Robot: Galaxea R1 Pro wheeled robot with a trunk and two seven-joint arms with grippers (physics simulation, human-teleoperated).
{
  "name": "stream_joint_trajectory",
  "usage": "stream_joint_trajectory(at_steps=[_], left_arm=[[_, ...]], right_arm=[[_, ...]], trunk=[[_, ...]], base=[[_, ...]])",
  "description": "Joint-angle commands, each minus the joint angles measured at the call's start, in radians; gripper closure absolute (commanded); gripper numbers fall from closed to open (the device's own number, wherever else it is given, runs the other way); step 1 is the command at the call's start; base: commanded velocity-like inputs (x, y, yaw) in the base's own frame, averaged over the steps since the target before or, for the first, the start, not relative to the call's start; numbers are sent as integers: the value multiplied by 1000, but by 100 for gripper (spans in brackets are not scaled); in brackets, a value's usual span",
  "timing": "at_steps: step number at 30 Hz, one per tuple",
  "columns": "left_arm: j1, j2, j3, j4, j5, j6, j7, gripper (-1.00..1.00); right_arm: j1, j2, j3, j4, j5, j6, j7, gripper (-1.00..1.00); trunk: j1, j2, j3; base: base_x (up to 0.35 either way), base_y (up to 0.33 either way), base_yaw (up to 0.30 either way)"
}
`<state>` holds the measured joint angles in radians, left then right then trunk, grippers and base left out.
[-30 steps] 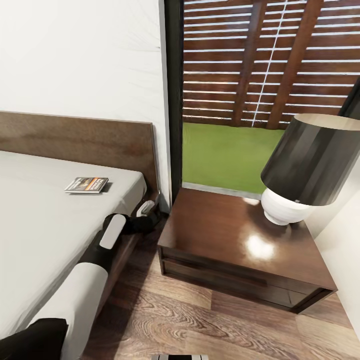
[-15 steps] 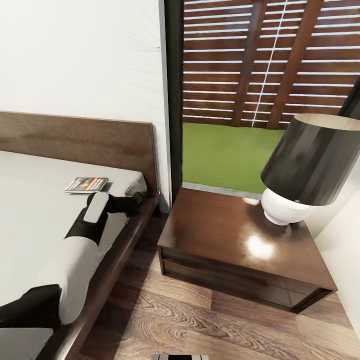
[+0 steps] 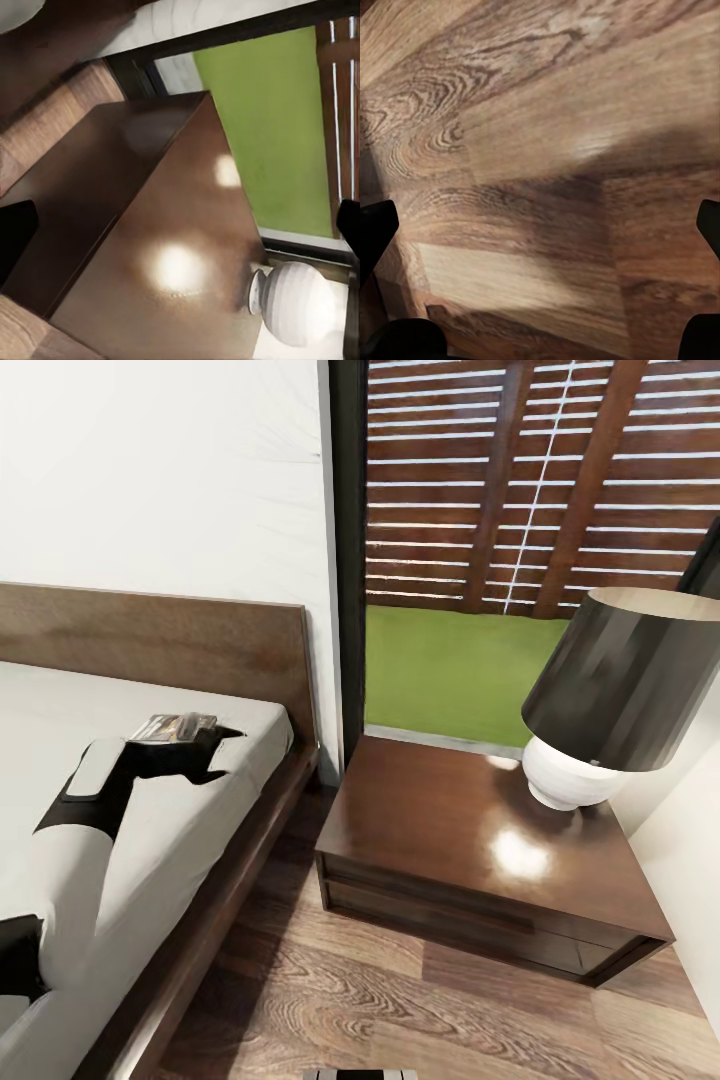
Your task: In the bedroom, move the book from the bed onto either nightstand, and place the two sandals side by side next to the bed.
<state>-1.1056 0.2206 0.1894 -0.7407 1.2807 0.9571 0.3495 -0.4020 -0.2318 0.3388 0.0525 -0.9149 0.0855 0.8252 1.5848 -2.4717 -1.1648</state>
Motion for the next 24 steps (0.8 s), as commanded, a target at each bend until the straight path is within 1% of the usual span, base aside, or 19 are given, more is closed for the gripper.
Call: stream_joint_trajectory(at_steps=[1, 5, 11, 15, 18, 21, 22, 24], left_arm=[[-1, 14, 2, -1, 25, 12, 10, -100], [-1, 75, 4, 0, 61, 32, 10, -100], [-2, 161, 11, 2, 85, 44, 4, -100], [-2, 215, 36, 7, 111, 46, 2, -100], [-2, 251, 63, 9, 134, 48, 1, -100], [-2, 285, 82, 11, 149, 50, 1, -100], [-2, 285, 82, 11, 149, 50, 1, -100], [-2, 306, 89, 12, 154, 51, 1, -100]], right_arm=[[-1, 0, 4, 3, -11, 9, 6, -100], [-1, 0, 4, 3, -11, 9, 6, -100], [-1, 1, 4, 3, -11, 9, 6, -100], [-1, 1, 4, 3, -12, 9, 6, -100], [-1, 1, 4, 3, -12, 9, 6, -100], [-1, 1, 4, 3, -12, 8, 6, -100], [-1, 1, 4, 3, -12, 8, 6, -100], [-1, 1, 4, 3, -11, 9, 6, -100]], trunk=[[0, 0, -1], [0, 0, -1], [0, 0, -1], [0, 0, -1], [0, 0, -1], [0, 0, -1], [0, 0, -1], [0, 0, -1]], base=[[0, 0, 0], [0, 0, 0], [0, 0, 0], [0, 0, 0], [0, 0, 0], [0, 0, 0], [0, 0, 0], [0, 0, 0]])
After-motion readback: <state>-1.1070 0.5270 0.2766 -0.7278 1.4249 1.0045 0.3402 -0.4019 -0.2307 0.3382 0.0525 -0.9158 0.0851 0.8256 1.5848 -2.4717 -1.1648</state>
